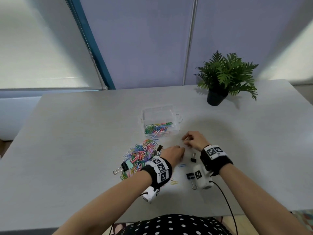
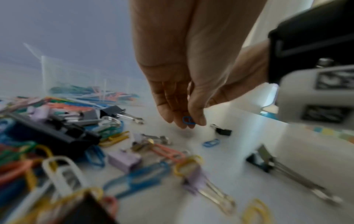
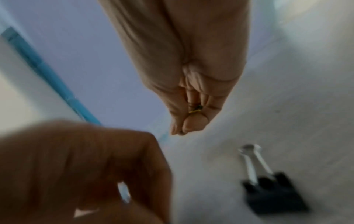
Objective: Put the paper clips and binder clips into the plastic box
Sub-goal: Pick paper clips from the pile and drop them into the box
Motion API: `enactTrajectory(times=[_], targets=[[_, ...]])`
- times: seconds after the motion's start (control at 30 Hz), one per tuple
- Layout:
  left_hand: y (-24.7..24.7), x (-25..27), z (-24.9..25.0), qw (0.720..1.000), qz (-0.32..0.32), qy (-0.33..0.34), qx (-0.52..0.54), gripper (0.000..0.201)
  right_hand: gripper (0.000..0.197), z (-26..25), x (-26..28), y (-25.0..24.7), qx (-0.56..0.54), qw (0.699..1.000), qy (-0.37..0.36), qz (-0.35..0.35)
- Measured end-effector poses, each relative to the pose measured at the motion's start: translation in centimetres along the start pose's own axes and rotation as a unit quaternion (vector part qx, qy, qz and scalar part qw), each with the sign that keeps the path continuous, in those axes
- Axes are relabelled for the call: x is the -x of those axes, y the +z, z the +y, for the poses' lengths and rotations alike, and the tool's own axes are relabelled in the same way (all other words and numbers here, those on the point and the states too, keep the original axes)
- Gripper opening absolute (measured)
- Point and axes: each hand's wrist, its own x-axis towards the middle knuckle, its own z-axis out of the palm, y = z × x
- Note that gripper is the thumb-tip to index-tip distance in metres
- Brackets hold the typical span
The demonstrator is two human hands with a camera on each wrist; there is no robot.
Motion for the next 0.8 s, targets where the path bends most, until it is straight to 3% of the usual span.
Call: enactTrajectory(times=[0.1, 0.2, 0.33, 0.43, 0.6, 0.7, 0.8], targets=[[1.2, 1.4, 1.3, 1.0, 0.008, 0.016, -0.001, 0.024, 0.013, -2.7, 0.1, -0.9, -0.06, 0.997, -0.033, -0.028], [1.5, 1.9, 1.6, 0.997, 0.031, -0.045, 0.051, 0.036, 0.019, -6.1, -1.2, -1.0, -0.072, 0.995, -0.072, -0.024], [1.3, 2.2, 1.9, 0.992, 0.041, -0.082, 0.09, 0.038, 0.016, -9.2, -3.1, 0.3, 0.03, 0.993, -0.116, -0.008], [2.1, 2.0, 2.1, 0.995, 0.055, -0.073, 0.045, 0.029, 0.027, -9.4, -3.4, 1.2, 0.16, 0.976, -0.145, -0.039], [3.0, 2.3, 0.9, 0.995, 0.007, 0.044, -0.095, 0.025, 0.032, -6.2, -2.4, 2.1, 0.284, 0.942, -0.157, -0.082], [1.6, 1.9, -0.7, 0.997, -0.011, 0.039, -0.067, 0.025, 0.03, -5.1, -1.7, 2.2, 0.307, 0.932, -0.182, -0.072], [-2.4, 0.8, -3.2, 0.998, 0.041, 0.041, 0.036, 0.02, 0.029, -4.4, -1.3, 1.9, 0.312, 0.927, -0.198, -0.069]])
